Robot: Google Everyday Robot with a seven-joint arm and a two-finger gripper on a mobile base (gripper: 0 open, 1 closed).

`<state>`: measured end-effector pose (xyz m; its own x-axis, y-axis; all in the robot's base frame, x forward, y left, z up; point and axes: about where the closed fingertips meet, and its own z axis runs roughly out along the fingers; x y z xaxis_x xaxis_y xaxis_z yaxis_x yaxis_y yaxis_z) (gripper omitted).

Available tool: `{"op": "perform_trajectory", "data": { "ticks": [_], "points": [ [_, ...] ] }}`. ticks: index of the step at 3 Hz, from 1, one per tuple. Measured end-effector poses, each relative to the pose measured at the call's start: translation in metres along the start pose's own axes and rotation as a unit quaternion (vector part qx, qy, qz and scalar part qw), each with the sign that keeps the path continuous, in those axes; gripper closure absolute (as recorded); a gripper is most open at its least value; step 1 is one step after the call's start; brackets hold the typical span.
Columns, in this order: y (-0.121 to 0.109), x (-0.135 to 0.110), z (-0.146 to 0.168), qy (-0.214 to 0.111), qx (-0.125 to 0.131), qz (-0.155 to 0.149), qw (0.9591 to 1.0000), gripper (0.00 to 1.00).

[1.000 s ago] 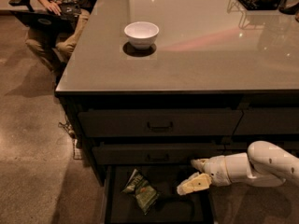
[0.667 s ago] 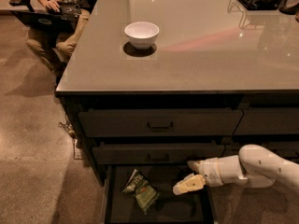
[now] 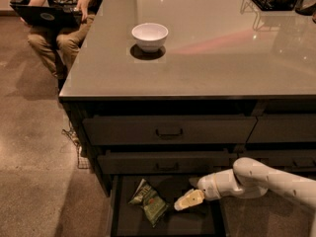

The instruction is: Pick green jalapeno chip bag from bottom drawer and place on counter

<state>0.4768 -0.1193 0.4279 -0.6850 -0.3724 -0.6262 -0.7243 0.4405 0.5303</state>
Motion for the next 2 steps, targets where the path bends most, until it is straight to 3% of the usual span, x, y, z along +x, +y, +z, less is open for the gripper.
{"op": "perform_trajectory", "data": {
  "ticks": [1, 2],
  "points": [
    [-0.0307, 0.0333, 0.0538, 0.023, -0.003, 0.006, 0.9997, 0.00],
    [-0.0307, 0.0333, 0.0539, 0.023, -0.003, 0.006, 0.9997, 0.00]
  ]
}}
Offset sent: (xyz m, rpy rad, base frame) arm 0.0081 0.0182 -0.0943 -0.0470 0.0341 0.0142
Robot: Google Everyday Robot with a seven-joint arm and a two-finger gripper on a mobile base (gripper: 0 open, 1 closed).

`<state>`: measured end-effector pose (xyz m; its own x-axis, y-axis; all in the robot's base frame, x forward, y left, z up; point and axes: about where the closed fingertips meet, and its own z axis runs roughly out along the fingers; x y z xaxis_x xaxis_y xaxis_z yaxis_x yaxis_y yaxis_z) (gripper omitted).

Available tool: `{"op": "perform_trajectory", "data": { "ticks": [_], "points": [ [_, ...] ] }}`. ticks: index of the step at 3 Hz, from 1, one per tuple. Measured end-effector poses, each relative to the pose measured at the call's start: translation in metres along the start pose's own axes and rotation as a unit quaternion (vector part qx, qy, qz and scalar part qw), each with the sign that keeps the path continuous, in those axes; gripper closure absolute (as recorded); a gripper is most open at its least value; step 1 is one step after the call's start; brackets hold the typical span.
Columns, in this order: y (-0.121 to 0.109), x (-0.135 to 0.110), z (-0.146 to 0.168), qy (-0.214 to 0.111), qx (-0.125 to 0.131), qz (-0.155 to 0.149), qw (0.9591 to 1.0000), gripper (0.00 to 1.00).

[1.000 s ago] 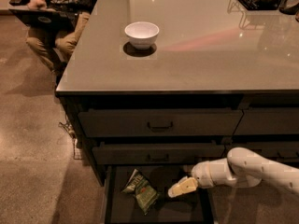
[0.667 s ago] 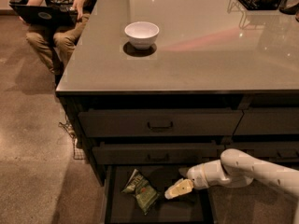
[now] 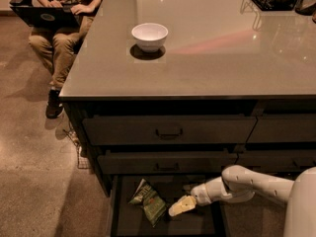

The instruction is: Pick green jalapeno chip bag from bottom drawer and place on counter

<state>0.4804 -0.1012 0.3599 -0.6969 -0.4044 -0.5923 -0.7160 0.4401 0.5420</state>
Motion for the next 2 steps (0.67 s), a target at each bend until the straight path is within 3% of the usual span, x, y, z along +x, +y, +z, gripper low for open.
{"op": "perform_trajectory", "data": {
  "ticks": [2],
  "points": [
    [-0.031, 0.008, 0.036, -0.023, 0.034, -0.024, 0.9989, 0.00]
  ]
}}
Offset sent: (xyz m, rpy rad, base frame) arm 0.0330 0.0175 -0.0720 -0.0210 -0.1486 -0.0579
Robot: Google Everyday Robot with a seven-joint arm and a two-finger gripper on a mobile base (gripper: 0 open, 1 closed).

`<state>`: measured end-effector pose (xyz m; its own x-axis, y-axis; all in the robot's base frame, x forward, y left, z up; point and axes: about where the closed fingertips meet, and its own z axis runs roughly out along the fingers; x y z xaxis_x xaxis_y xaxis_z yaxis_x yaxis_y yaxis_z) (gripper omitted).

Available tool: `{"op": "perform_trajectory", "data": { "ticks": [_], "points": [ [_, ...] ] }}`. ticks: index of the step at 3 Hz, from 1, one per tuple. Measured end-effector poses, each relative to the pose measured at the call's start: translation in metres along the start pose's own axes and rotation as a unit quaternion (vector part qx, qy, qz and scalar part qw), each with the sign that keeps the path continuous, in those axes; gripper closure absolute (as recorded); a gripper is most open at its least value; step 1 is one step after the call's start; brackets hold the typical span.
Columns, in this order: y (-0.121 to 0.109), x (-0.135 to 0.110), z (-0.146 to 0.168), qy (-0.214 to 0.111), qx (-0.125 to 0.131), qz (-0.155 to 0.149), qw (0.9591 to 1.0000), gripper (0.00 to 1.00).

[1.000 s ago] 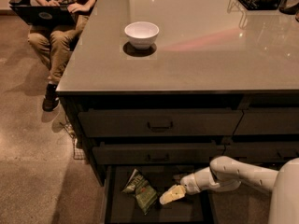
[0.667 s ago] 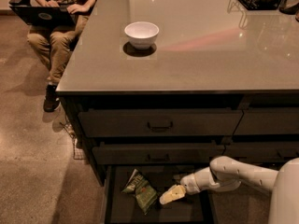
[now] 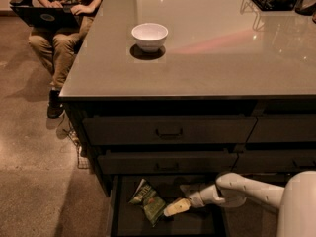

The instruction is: Pick green jalapeno chip bag from bottom drawer and place on counter

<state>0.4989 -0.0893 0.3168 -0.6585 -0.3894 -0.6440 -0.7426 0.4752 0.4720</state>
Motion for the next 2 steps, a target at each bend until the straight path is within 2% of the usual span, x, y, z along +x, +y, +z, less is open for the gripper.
{"op": "perform_trajectory", "data": {
  "ticks": [1, 2],
  "points": [
    [-0.015, 0.007, 0.037, -0.006, 0.010, -0.020, 0.9997, 0.00],
    [-0.020, 0.008, 0.065, -0.004, 0.017, -0.042, 0.9990, 0.00]
  ]
}}
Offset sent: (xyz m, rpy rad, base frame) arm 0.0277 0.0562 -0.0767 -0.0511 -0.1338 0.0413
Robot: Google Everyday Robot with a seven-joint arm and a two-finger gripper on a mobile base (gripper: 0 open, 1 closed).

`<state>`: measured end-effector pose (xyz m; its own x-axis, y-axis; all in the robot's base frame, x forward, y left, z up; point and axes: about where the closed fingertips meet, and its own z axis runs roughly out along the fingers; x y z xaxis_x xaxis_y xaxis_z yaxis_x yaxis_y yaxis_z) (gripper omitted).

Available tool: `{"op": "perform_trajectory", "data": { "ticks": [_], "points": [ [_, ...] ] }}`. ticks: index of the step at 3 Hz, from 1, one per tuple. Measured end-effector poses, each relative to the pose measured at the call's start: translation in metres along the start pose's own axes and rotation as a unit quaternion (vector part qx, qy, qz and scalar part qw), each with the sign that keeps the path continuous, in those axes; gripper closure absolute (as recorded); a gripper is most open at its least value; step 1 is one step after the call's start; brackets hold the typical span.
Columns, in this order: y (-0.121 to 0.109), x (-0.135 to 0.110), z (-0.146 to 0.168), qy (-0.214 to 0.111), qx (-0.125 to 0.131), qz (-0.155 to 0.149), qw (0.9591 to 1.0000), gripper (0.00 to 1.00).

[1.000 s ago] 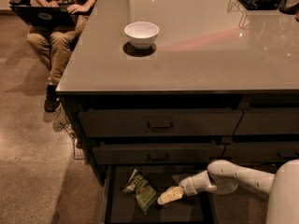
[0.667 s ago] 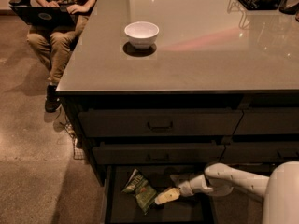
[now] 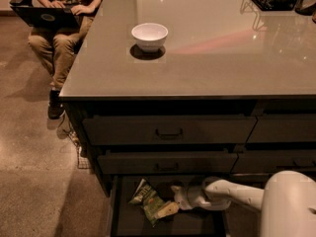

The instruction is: Pick green jalapeno chip bag from bottom drawer and place on counter

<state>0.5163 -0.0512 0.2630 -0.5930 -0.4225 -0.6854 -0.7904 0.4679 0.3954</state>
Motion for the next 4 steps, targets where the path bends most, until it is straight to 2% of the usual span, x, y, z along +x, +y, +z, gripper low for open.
{"op": "perform_trajectory", "data": {
  "ticks": [1, 2, 3, 4],
  "points": [
    [-0.008, -0.001, 0.038, 0.010, 0.021, -0.024, 0.9994, 0.00],
    [-0.008, -0.001, 0.038, 0.010, 0.021, -0.024, 0.9994, 0.00],
    [-0.013, 0.004, 0.056, 0.002, 0.019, -0.039, 0.9990, 0.00],
    [-0.022, 0.004, 0.078, -0.007, 0.037, -0.069, 0.9969, 0.00]
  ]
}}
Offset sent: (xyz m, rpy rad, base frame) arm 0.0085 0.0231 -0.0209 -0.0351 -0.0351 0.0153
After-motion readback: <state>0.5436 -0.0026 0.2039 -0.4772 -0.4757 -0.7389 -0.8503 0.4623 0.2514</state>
